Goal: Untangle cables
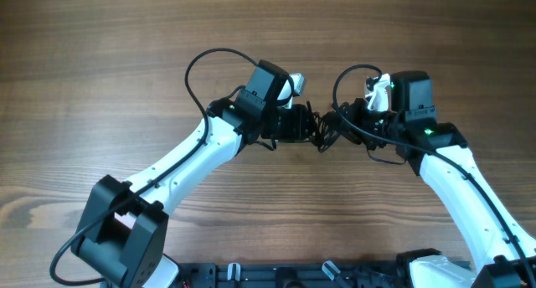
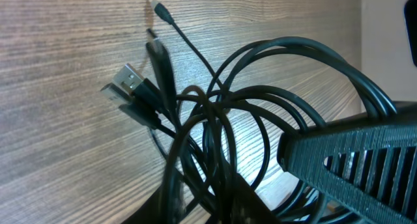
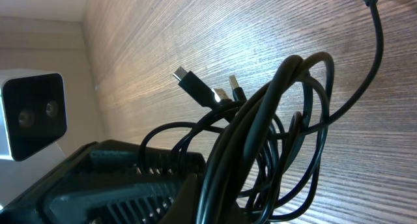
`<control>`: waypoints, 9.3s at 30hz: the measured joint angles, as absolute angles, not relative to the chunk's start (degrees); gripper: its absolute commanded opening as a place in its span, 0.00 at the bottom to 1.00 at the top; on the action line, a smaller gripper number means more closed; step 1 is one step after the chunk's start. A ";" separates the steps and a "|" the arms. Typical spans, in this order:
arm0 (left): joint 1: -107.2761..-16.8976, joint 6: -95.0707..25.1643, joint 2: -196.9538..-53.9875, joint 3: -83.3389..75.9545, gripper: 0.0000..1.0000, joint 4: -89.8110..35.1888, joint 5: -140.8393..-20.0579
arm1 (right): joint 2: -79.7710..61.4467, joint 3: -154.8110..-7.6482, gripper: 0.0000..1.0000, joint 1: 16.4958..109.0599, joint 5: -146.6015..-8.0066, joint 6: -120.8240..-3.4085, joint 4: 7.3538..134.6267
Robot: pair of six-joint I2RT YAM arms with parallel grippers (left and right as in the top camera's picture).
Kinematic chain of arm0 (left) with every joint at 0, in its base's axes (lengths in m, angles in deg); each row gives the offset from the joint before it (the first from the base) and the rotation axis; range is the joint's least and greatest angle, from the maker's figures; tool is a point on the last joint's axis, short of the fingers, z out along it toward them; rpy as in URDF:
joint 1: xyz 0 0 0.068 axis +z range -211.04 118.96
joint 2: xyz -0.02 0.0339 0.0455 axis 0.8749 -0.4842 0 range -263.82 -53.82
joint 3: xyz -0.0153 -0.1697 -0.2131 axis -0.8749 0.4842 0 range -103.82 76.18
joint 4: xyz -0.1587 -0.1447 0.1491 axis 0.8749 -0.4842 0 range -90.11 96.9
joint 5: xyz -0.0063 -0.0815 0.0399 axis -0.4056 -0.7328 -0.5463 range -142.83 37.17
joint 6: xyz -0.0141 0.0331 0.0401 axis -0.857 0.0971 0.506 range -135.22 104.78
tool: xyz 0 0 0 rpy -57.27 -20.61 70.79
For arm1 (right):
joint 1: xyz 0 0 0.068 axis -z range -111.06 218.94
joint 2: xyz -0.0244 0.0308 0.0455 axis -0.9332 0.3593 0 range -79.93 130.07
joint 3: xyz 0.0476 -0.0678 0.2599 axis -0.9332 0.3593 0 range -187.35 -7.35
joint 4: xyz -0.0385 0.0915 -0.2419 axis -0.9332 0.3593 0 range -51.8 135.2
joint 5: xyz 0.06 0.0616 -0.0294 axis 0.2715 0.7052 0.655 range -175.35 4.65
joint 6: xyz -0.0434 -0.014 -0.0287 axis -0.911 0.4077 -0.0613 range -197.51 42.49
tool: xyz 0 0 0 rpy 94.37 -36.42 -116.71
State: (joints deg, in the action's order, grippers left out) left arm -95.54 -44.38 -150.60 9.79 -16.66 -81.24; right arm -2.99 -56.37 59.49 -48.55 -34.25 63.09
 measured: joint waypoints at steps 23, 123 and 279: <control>-92.85 -44.47 -150.60 9.79 0.40 -17.49 -81.21 | -2.99 -56.37 0.04 59.49 -48.55 -35.14 64.40; -101.00 -29.41 -156.89 9.71 0.04 -26.54 -76.67 | -2.99 -56.41 0.38 59.51 -72.42 -41.88 76.92; -88.35 -36.95 -147.75 6.47 0.84 -36.17 -75.99 | -2.40 -56.41 0.04 58.90 -70.15 -28.76 54.24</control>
State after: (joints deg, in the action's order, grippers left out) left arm -88.35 -36.95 -147.75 6.47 -36.17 -75.99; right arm -2.40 -56.41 58.90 -70.15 -28.76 54.24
